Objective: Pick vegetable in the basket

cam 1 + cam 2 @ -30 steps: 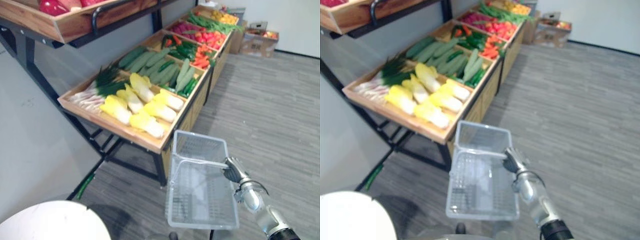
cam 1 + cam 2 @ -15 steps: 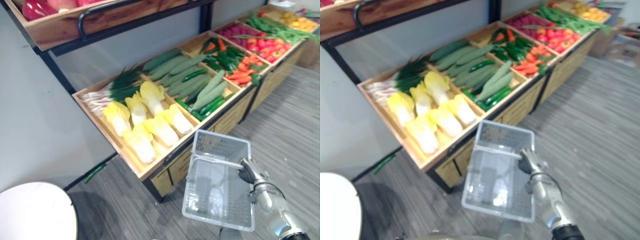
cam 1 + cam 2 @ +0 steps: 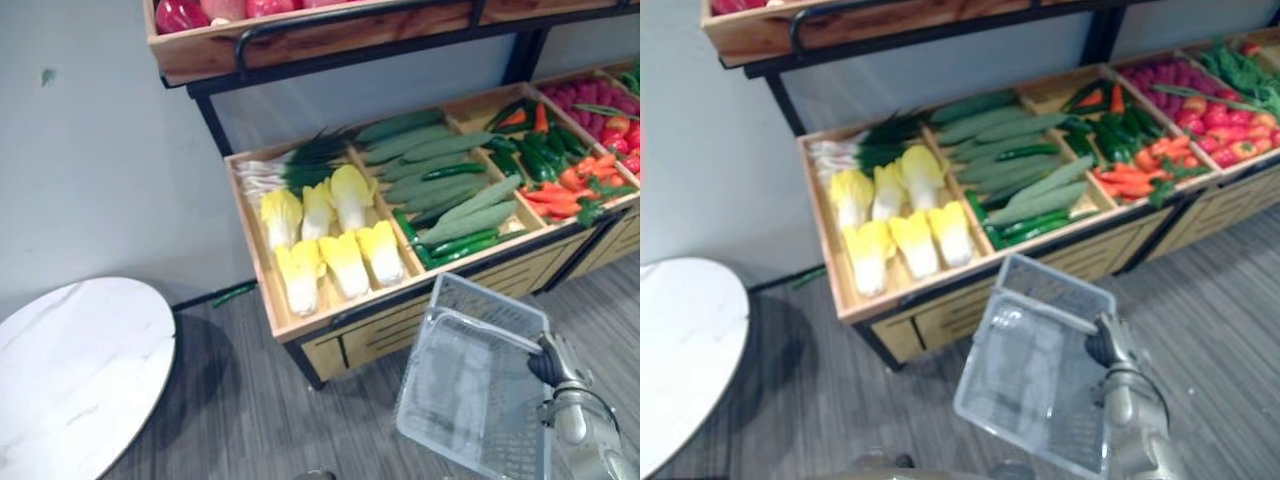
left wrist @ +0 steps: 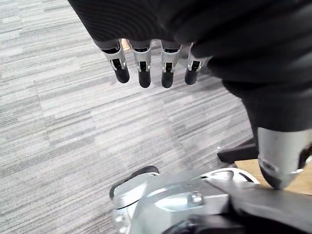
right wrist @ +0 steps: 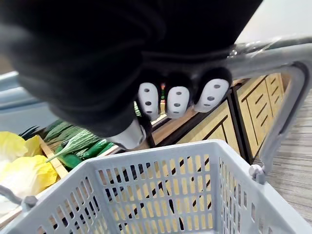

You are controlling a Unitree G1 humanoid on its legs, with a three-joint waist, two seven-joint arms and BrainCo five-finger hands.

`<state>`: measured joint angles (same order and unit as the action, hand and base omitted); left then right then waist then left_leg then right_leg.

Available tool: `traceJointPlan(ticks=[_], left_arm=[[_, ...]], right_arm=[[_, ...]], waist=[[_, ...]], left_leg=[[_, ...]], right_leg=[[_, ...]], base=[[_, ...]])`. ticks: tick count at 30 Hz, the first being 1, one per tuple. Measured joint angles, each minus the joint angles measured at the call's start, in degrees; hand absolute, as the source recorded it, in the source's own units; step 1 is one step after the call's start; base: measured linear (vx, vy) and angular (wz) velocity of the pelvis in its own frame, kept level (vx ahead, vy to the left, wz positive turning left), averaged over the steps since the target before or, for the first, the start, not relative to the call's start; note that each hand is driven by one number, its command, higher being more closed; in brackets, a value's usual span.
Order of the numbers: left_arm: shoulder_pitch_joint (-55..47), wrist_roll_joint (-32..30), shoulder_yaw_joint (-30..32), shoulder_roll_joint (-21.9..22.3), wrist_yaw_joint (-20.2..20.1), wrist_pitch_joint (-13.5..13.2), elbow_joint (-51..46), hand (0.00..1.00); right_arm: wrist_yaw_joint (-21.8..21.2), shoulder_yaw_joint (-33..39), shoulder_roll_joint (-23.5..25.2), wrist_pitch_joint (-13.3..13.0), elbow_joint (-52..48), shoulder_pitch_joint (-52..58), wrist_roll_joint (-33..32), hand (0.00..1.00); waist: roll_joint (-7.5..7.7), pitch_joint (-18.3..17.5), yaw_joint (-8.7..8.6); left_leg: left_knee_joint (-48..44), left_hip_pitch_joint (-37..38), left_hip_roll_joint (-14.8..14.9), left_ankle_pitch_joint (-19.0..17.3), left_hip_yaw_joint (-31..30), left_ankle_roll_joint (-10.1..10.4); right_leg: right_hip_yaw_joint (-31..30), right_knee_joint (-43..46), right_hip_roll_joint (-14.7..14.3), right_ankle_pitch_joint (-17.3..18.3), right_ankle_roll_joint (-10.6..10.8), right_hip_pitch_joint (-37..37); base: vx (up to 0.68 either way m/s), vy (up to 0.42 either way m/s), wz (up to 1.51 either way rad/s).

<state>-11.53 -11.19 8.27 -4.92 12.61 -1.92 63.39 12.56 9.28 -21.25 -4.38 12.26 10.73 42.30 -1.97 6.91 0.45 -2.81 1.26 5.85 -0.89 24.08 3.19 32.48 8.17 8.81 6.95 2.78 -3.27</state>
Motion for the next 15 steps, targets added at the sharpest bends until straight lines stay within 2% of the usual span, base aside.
traceJointPlan(ticks=[3,5,6,7,8,9,10,11,12,13,14,15], left_arm=[[0.3,-1.5,-0.2,0.0,0.0,0.0,-0.7,0.00],[0.3,-1.5,-1.0,-0.3,-0.1,0.0,-0.6,0.00],[0.3,-1.5,-1.3,-0.6,-0.2,-0.1,-0.5,0.00],[0.4,-1.5,-2.1,-1.2,-0.3,0.0,-0.3,0.00],[0.5,-1.5,-2.9,-1.6,-0.4,0.0,0.0,0.00],[0.4,-1.5,-3.4,-1.7,-0.4,0.0,0.1,0.00],[0.2,-1.5,-3.7,-1.9,-0.4,-0.1,0.1,0.00],[0.1,-1.4,-3.9,-2.4,-0.4,0.0,0.1,0.00],[0.1,-1.4,-3.9,-2.6,-0.4,0.0,0.1,0.00],[0.1,-1.4,-3.9,-2.8,-0.4,-0.1,-0.1,0.00],[0.0,-1.4,-3.8,-2.8,-0.2,-0.1,-0.3,0.00],[0.1,-1.3,-3.7,-2.8,-0.1,-0.1,-0.3,0.00]], right_arm=[[0.9,1.6,2.3,0.2,1.4,0.6,0.0,1.00],[1.1,1.8,3.0,0.4,3.9,0.7,-0.1,1.00],[1.1,2.1,3.3,0.5,4.3,0.7,-0.1,1.00],[1.1,3.0,3.5,0.9,5.2,1.1,-0.1,1.00],[1.1,4.4,3.9,1.3,6.3,1.1,-0.1,1.00],[1.1,4.9,3.9,1.5,7.1,0.9,-0.1,1.00],[1.1,5.3,4.2,1.8,8.7,0.3,-0.1,1.00],[1.1,5.4,4.8,1.9,10.1,0.2,0.0,1.00],[1.2,5.3,4.9,1.7,11.0,0.2,0.0,1.00],[1.3,5.4,5.0,1.7,11.9,0.2,-0.3,1.00],[2.0,6.5,5.9,1.7,13.9,0.0,-2.0,1.00],[2.5,7.2,6.3,1.6,15.2,-0.1,-2.4,1.00]], waist=[[-0.16,-0.1,-0.72],[0.02,0.0,-0.72],[0.31,0.1,-0.71],[1.66,0.8,-0.89],[1.93,0.8,-0.98],[1.90,0.9,-1.08],[1.85,0.9,-0.92],[1.99,1.0,-0.85],[2.08,1.2,-0.94],[1.87,1.3,-1.37],[2.36,1.5,-1.81],[2.89,1.5,-1.80]], left_leg=[[5.1,1.2,-1.3,2.3,-1.5,-0.5],[8.2,2.5,-2.2,3.2,-2.4,-1.3],[8.6,2.6,-2.7,2.8,-2.9,-1.2],[8.7,3.0,-3.7,2.0,-3.0,-1.8],[8.7,3.8,-4.7,1.6,-3.1,-1.9],[8.8,4.0,-4.9,1.6,-3.1,-2.0],[8.7,4.4,-5.0,1.5,-3.2,-2.0],[8.7,4.9,-4.5,1.6,-3.5,-2.1],[8.7,5.1,-4.3,1.6,-4.2,-2.1],[8.7,5.7,-3.8,1.6,-4.8,-2.2],[8.7,5.8,-3.4,1.6,-6.1,-2.2],[8.7,5.7,-3.2,1.6,-6.4,-2.2]], right_leg=[[1.4,-0.8,-0.1,-0.8,0.2,0.0],[1.9,2.4,1.0,0.4,0.4,0.6],[2.1,4.5,2.0,1.5,0.8,1.1],[2.4,8.9,4.7,3.7,2.0,2.1],[2.5,12.9,6.7,4.7,2.8,2.5],[1.4,15.8,7.5,4.5,3.0,3.5],[-1.4,20.7,8.6,3.5,4.1,5.6],[-6.6,26.5,8.8,0.7,4.0,8.6],[-8.5,28.1,8.5,-0.3,4.1,9.3],[-11.0,29.2,8.2,-0.7,3.9,9.9],[-14.0,26.1,6.9,0.7,2.1,9.0],[-15.4,23.8,6.4,1.0,1.7,8.7]], base=[[-0.07,0.051,0.28],[-0.12,0.063,0.21],[-0.12,0.079,0.26],[-0.09,0.089,0.37],[-0.07,0.081,0.33],[-0.06,0.089,0.20],[-0.05,0.090,0.05],[-0.05,0.081,0.08],[-0.02,0.025,0.22],[0.00,-0.054,0.45],[0.00,-0.054,0.48],[0.02,-0.087,0.44]])
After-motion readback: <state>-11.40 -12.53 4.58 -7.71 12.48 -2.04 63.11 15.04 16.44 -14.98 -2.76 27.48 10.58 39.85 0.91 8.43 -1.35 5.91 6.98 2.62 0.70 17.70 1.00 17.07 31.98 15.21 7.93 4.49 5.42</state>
